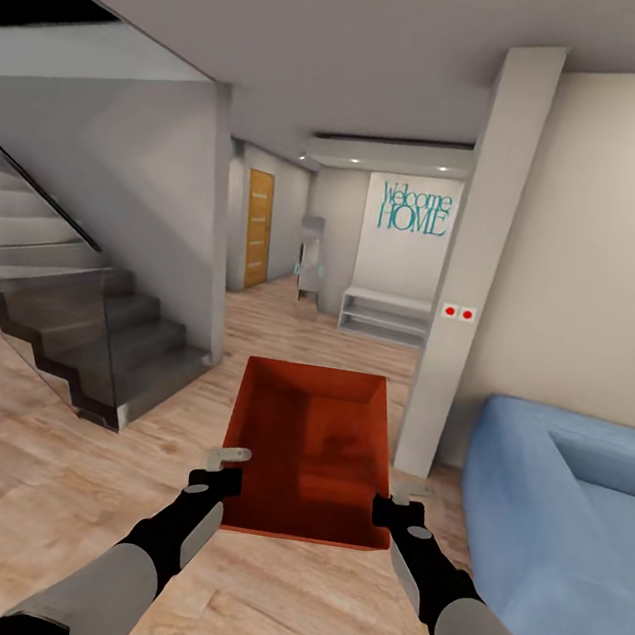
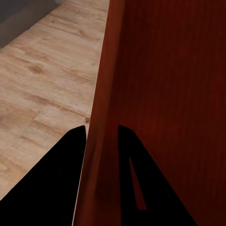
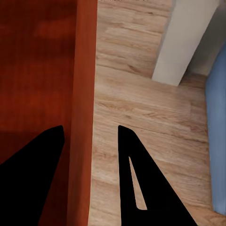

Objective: Move the two storage containers from the living room to the garage. In the garage, place one container on the floor and stack the other container on top of it (either order is fine).

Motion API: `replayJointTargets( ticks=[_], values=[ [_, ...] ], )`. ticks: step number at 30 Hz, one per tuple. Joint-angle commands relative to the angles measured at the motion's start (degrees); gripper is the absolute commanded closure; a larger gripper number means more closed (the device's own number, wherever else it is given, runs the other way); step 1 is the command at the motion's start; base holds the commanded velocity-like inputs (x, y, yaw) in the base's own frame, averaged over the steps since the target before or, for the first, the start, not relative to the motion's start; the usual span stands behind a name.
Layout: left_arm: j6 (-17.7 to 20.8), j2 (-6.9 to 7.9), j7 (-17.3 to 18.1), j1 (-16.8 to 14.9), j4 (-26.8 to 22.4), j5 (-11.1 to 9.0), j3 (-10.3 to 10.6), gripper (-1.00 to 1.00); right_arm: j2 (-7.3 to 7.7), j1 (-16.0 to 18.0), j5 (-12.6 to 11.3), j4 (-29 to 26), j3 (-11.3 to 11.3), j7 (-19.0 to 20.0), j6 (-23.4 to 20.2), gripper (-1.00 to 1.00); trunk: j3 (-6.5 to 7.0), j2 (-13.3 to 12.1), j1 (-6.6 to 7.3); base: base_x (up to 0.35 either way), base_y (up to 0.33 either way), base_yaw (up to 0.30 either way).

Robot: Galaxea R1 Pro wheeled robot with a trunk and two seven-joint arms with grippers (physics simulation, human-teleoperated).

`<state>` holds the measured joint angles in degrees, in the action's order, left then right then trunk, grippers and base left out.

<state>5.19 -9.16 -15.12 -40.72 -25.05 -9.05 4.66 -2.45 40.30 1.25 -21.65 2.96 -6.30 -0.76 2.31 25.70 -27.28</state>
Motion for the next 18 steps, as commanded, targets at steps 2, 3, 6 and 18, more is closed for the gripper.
replayJointTargets(
  ticks=[2,3,6,18],
  values=[
    [0.35,1.96,-0.77,0.03,-0.23,-0.7,-0.17,1.0,0.02,0.05,-0.2,-2.35,-3.3,-0.42,1.64,1.0,-0.02,0.04,-0.05,0.322,0.0,0.0],
    [0.35,1.96,-0.78,0.03,-0.5,-0.67,-0.17,1.0,0.01,0.05,-0.2,-2.35,-3.31,-0.4,1.7,1.0,-0.02,0.04,-0.05,0.322,0.0,0.0],
    [0.35,1.96,-0.79,0.03,-1.04,-0.64,-0.17,1.0,-0.01,0.05,-0.2,-2.35,-3.27,-0.46,1.79,1.0,-0.02,0.04,-0.05,0.322,0.0,0.0],
    [0.41,1.96,-0.79,0.03,-1.12,-0.63,-0.17,1.0,-0.01,0.05,-0.2,-2.35,-3.31,-0.45,1.87,1.0,-0.02,0.04,-0.05,0.322,0.0,0.0]
  ],
)
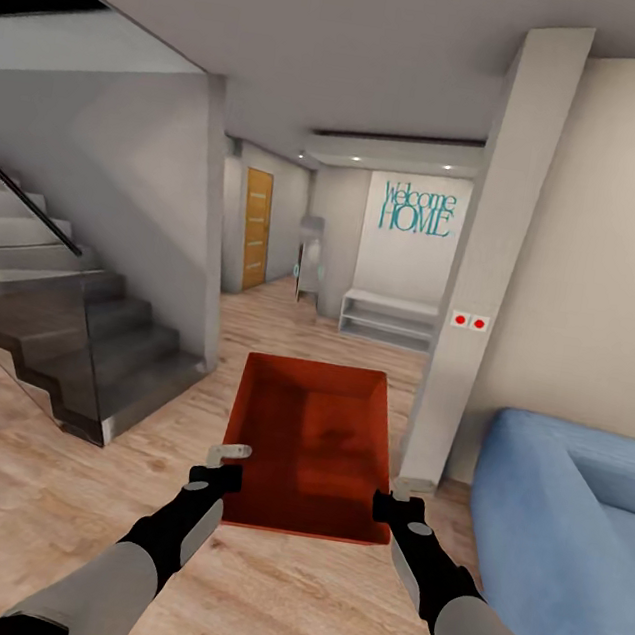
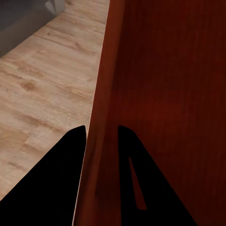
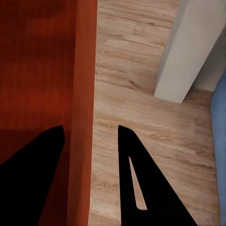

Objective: Move the two storage containers from the living room to the garage. In the garage, place one container on the floor and stack the other container on top of it (either order is fine).

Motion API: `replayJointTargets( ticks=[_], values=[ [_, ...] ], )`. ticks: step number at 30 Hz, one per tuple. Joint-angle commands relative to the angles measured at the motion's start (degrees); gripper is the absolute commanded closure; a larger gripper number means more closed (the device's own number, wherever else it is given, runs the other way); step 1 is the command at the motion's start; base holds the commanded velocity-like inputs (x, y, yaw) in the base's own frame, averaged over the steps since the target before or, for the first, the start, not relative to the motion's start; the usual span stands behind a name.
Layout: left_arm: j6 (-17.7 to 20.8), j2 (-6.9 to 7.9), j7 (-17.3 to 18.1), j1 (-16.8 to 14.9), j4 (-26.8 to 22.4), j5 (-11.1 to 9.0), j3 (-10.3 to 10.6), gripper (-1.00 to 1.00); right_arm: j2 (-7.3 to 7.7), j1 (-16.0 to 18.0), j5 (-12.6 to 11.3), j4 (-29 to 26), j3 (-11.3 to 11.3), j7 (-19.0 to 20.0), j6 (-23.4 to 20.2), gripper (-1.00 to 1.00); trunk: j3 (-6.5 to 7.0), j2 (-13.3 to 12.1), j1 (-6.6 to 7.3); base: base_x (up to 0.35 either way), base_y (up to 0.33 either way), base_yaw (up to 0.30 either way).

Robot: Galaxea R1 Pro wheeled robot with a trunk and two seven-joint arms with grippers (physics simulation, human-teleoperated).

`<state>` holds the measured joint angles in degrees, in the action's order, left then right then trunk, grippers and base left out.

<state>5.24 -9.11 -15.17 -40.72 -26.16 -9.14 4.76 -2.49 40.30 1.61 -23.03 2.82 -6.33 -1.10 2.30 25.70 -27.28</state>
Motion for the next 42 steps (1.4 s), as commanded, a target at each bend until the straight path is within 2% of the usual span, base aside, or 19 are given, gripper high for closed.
replayJointTargets(
  ticks=[1,42],
  values=[
    [0.37,1.9,-0.73,0.03,0.01,-0.53,-0.27,1.0,0.04,0.05,-0.56,-0.97,-3.17,-0.41,2.2,1.0,-0.02,0.04,-0.05,0.322,0.0,0.0],
    [0.63,1.9,-0.67,0.03,0.01,-0.55,-0.27,1.0,0.1,0.05,-0.47,-0.97,-3.1,-0.35,2.15,1.0,-0.02,0.04,-0.05,0.322,0.0,0.0]
  ],
)
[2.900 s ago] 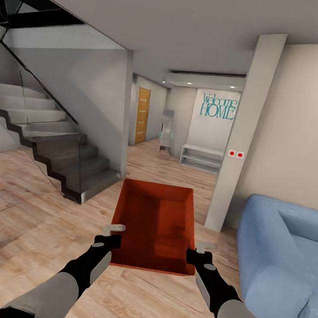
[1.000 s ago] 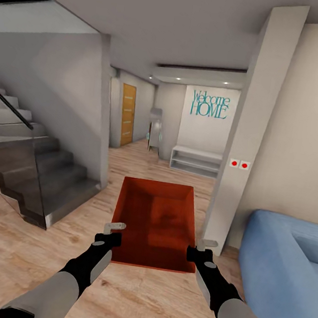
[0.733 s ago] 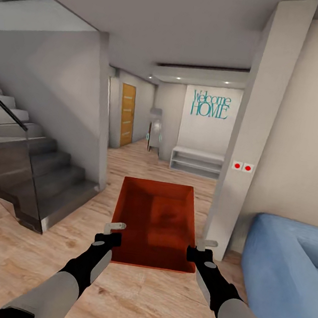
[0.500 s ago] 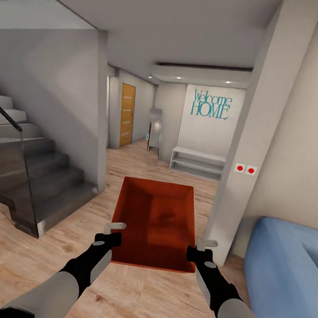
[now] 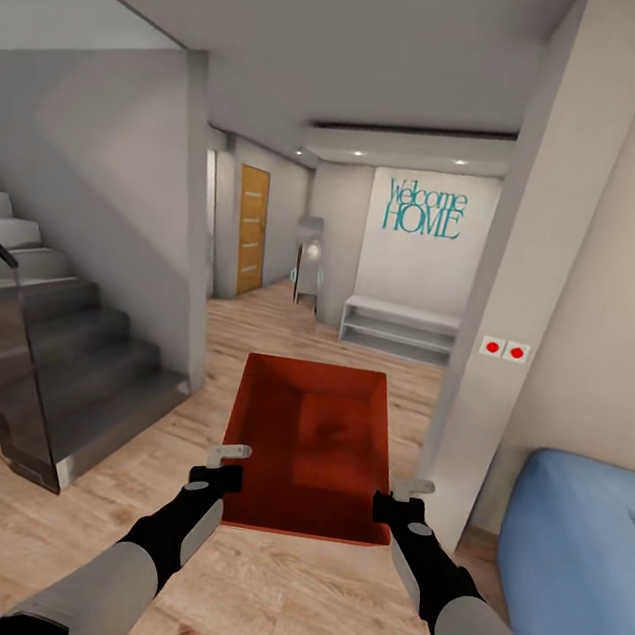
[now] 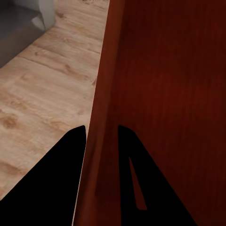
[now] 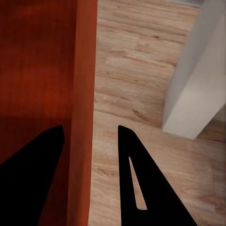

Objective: Move the two storage containers from the living room to the garage. In the garage, place one container on the floor and stack the other container on top of it (either order is fine).

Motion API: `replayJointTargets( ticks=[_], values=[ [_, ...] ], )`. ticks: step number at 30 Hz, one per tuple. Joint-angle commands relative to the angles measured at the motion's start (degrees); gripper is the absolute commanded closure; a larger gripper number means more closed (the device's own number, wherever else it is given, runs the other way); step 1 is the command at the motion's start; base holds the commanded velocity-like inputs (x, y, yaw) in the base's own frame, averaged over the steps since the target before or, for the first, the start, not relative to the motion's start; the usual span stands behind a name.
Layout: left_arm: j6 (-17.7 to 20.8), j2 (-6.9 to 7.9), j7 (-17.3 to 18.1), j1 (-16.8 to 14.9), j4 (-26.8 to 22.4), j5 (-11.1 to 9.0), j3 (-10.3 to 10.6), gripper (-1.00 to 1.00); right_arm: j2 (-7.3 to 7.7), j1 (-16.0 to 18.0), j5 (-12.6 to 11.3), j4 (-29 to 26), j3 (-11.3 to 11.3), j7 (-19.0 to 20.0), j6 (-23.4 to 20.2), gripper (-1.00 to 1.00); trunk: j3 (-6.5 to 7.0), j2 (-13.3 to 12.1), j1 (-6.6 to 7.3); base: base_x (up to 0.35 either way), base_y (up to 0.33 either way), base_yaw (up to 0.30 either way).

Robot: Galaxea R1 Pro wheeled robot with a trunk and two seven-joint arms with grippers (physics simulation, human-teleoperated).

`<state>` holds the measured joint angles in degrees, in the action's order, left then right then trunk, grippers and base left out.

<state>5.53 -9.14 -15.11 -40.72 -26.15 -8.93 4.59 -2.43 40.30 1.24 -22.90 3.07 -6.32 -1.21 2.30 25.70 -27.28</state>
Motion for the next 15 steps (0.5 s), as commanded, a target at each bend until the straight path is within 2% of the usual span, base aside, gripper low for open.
replayJointTargets(
  ticks=[1,15],
  values=[
    [0.35,1.93,-0.73,0.03,0.01,-0.75,-0.1,1.0,0.05,0.05,-0.1,-1.1,-3.35,-0.37,2.24,1.0,-0.02,0.04,-0.05,0.323,0.0,0.0],
    [0.36,2.19,-0.71,0.03,-0.02,-0.75,-0.1,1.0,0.03,0.05,-0.1,-1.1,-3.34,-0.36,2.27,1.0,-0.02,0.04,-0.05,0.323,0.0,0.0]
  ],
)
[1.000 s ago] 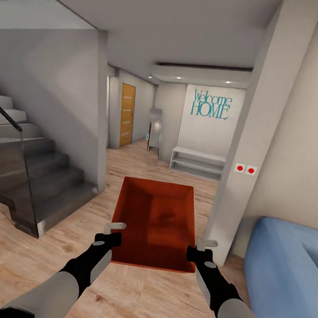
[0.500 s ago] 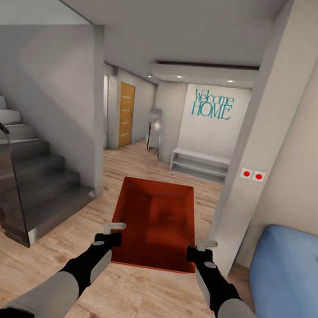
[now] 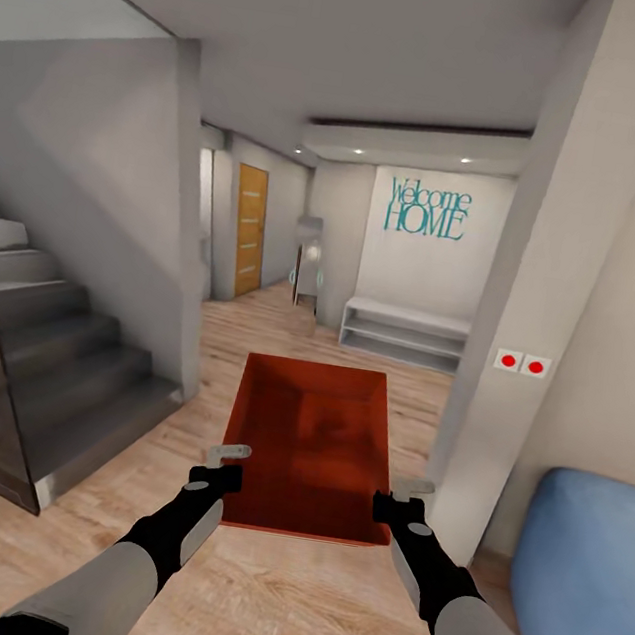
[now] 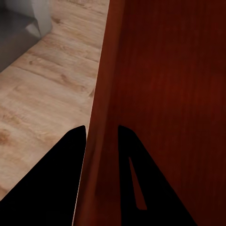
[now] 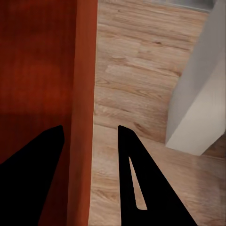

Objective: Move the two storage containers from the living room to the garage. In the garage, place one container on the floor and stack the other container on top of it (either order is fine).

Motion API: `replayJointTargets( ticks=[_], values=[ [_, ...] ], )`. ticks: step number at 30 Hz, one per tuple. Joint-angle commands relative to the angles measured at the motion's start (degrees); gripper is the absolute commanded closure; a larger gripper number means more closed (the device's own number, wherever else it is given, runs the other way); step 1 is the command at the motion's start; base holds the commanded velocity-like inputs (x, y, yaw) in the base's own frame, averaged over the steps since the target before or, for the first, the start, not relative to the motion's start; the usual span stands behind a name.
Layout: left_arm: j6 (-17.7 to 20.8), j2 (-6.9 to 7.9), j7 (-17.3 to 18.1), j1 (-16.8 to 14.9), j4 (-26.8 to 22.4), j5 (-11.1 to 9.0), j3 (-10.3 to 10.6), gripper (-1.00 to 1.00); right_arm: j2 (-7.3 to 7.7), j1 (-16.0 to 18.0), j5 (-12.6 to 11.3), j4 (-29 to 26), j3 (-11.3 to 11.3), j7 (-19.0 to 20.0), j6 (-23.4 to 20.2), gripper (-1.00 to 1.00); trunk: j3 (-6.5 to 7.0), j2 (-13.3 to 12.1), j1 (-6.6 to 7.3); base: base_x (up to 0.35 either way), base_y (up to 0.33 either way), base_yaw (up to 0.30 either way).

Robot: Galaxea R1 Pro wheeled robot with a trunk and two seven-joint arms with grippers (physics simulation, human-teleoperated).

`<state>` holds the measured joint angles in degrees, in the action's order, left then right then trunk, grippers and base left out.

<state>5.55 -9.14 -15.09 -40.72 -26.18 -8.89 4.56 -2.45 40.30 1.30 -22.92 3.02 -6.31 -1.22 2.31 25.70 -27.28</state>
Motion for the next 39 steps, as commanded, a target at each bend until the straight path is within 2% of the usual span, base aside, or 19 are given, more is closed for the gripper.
replayJointTargets(
  ticks=[1,27,39],
  values=[
    [0.34,2.19,-0.73,0.03,0.0,-0.8,-0.07,1.0,0.04,0.05,-0.16,-1.07,-3.29,-0.37,2.32,1.0,-0.02,0.04,-0.05,0.323,0.0,0.0],
    [0.35,2.2,-0.39,0.03,0.08,-0.83,-0.12,1.0,-0.01,0.05,-0.16,-1.07,-3.29,-0.37,2.45,1.0,-0.02,0.04,-0.05,0.323,0.0,0.0],
    [0.36,2.19,-0.37,0.03,0.0,-0.86,-0.09,1.0,-0.01,0.05,-0.16,-1.07,-3.29,-0.37,2.45,1.0,-0.02,0.04,-0.05,0.323,0.085,0.0]
  ],
)
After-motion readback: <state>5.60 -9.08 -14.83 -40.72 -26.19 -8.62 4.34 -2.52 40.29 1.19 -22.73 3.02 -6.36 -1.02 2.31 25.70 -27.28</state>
